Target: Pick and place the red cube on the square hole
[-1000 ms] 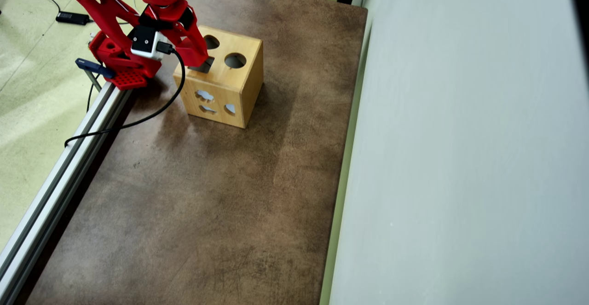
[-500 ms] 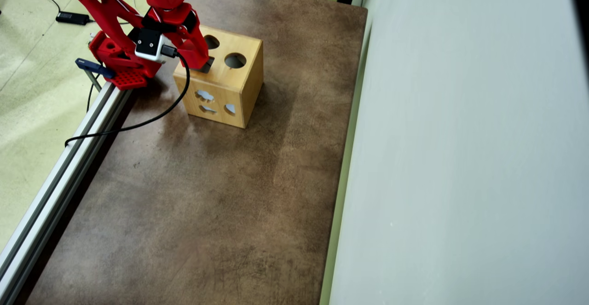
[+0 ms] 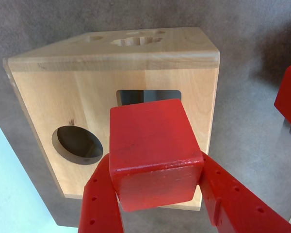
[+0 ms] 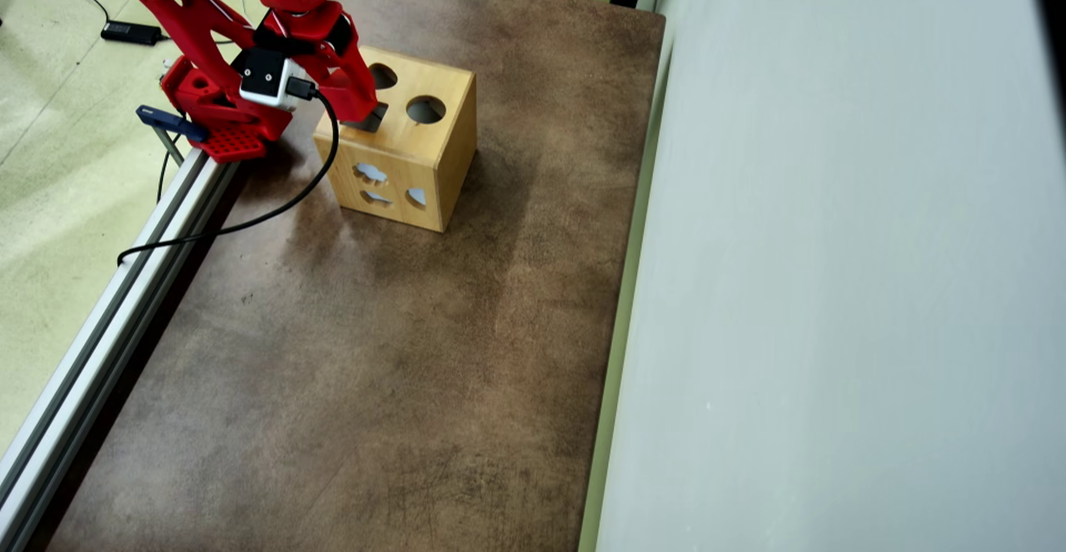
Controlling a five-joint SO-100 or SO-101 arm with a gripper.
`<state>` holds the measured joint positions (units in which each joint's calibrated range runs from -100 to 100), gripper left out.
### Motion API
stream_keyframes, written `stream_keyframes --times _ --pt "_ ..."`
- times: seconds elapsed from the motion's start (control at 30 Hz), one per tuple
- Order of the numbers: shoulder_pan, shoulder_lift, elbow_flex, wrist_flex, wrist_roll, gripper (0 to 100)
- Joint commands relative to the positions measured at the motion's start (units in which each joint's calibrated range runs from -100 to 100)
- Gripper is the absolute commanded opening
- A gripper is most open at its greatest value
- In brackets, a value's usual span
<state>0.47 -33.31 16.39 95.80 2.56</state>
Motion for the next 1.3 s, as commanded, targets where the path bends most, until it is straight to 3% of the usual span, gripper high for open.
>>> stream_keyframes --times 0.0,1.27 --pt "-0.5 -1.2 -0.6 -0.9 -0.9 18" --pt "-0.5 3.4 0.9 -1.0 -0.8 18"
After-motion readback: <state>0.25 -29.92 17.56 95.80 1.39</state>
